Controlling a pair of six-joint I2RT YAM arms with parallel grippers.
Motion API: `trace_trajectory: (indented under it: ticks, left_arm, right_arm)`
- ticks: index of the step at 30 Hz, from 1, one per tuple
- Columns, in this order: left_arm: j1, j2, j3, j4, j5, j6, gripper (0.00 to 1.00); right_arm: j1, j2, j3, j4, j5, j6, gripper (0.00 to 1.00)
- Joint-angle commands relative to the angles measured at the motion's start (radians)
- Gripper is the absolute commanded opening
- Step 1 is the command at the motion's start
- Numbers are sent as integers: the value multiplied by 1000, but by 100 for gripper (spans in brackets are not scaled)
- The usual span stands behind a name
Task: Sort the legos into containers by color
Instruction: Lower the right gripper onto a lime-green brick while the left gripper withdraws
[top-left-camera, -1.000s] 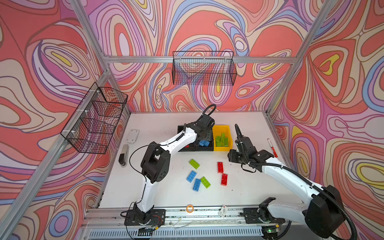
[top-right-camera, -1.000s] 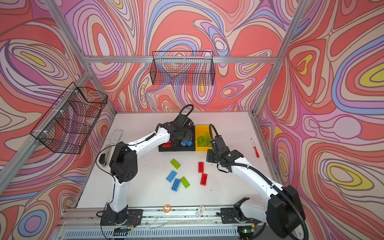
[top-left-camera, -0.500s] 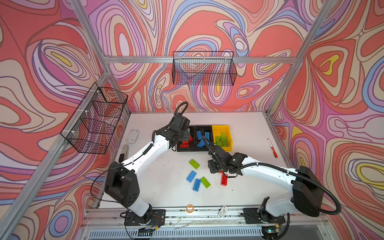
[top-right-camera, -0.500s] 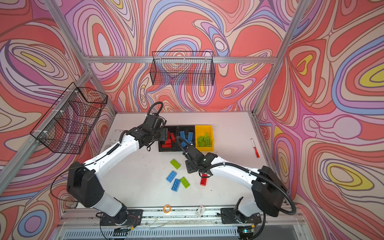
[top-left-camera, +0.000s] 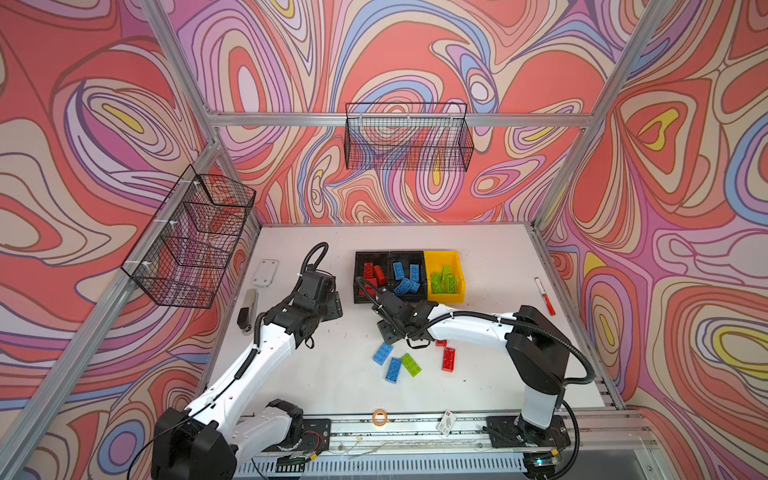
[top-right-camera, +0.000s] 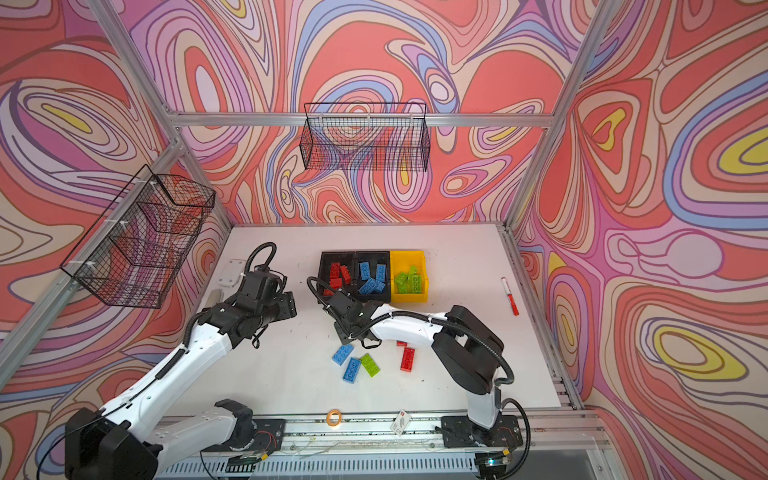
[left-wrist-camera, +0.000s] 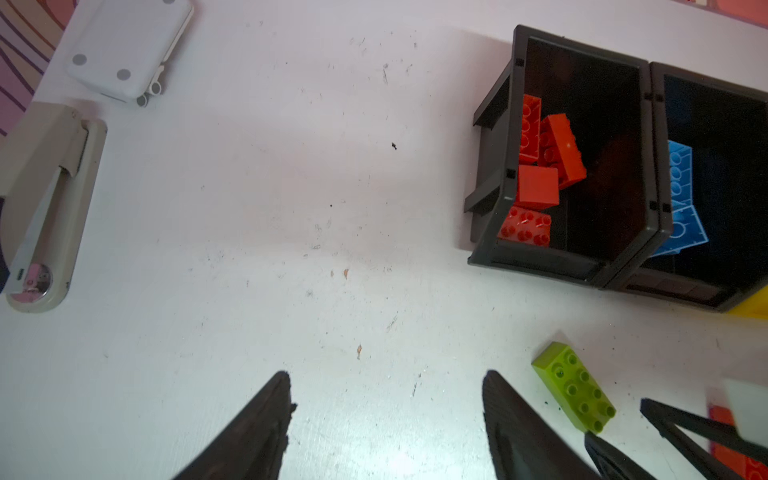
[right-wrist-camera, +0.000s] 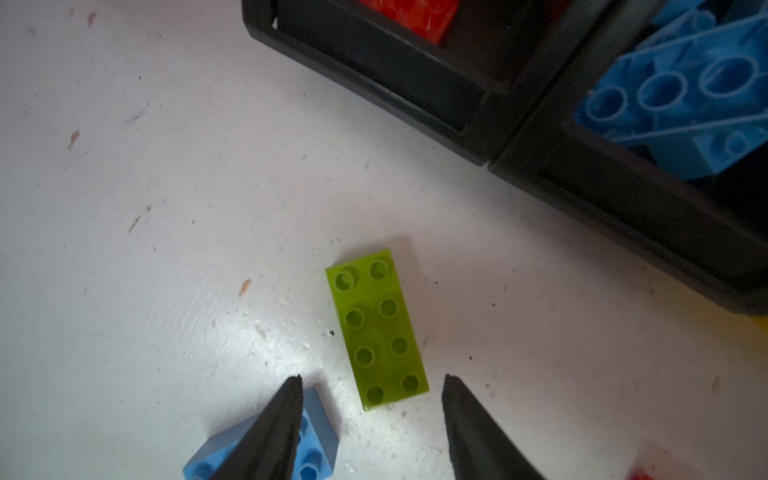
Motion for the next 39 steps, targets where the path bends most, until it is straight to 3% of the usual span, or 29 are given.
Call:
trace_trajectory:
  ticks: [1,18,24,39]
  left_arm:
    - [9,-36,-20,-42,3,-31,75]
    - [19,-1,-8,-17,35,-20,75]
    - [19,5,-6,-12,44,-24,75]
    - [19,1,-7,-18,48,-28,74]
  right_arm:
    - [13,41,52,-14,1,-43,58]
    - [11,96,33,-17,29,-25,42]
    - [12,96,37,-33,83,-28,52]
    - [11,43,37,-48,159,-94,57]
